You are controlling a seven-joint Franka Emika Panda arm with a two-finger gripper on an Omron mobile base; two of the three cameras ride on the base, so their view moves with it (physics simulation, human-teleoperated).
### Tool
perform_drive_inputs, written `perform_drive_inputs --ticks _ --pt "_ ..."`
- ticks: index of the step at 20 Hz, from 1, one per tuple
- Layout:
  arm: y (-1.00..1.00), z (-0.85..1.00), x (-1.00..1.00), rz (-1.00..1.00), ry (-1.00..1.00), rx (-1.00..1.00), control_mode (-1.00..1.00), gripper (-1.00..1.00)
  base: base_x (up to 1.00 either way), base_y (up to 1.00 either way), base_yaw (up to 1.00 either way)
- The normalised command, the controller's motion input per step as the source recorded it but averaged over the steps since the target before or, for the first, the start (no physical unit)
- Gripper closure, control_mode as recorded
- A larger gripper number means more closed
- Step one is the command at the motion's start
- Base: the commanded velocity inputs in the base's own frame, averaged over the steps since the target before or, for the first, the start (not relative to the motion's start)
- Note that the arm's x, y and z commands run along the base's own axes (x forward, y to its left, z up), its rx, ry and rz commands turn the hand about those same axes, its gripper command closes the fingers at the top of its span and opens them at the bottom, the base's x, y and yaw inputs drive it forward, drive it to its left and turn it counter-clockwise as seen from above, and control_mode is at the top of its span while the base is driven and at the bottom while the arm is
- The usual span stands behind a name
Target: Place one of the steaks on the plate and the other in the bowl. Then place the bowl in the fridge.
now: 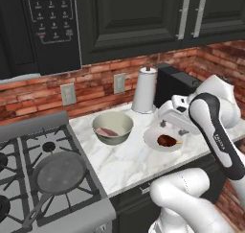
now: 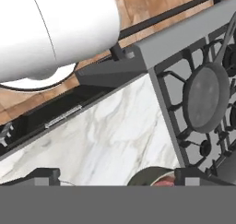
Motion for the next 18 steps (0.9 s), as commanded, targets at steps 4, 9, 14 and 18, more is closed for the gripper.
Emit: perform_drive_inputs --ticks 4,9,14,18 --pt "0.19 -0.02 0.28 -0.04 0.0 0.0 -1.0 -1.0 0.0 0.0 0.0" --pt "0.21 -0.1 0.33 -0.05 -0.01 0.0 -1.0 -1.0 0.0 0.0 0.0" --pt "0.11 -0.11 0.51 -0.01 0.03 0.0 -1.0 -1.0 0.0 0.0 0.0" --pt "0.01 -0.15 0.57 0.0 0.08 0.0 -1.0 -1.0 0.0 0.0 0.0"
